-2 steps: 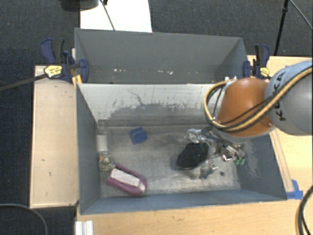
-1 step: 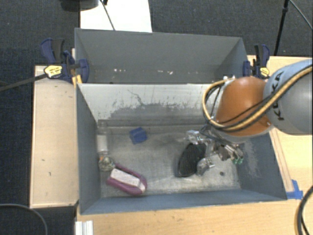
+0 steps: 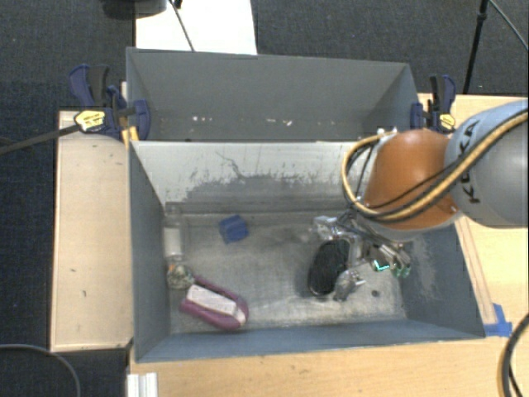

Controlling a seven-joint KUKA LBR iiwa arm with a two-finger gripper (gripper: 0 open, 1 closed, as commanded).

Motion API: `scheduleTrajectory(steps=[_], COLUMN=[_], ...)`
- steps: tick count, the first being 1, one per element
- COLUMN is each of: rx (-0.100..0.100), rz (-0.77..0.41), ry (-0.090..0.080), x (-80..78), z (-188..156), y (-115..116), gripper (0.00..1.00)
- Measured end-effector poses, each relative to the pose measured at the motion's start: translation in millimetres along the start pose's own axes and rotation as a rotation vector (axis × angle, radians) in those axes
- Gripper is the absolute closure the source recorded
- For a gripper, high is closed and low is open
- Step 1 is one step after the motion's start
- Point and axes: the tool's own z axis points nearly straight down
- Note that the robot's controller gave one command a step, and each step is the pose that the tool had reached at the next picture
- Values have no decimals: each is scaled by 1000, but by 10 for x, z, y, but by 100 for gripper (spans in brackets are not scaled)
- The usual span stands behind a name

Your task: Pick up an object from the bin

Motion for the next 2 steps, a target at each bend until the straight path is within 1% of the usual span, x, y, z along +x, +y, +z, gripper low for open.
scheduleTrajectory(steps=[1,2], rx=[0,3], rz=[3,-63], ry=[0,-9], x=[2,-75], z=[-1,-1350], y=[-1,145], gripper=[100,100])
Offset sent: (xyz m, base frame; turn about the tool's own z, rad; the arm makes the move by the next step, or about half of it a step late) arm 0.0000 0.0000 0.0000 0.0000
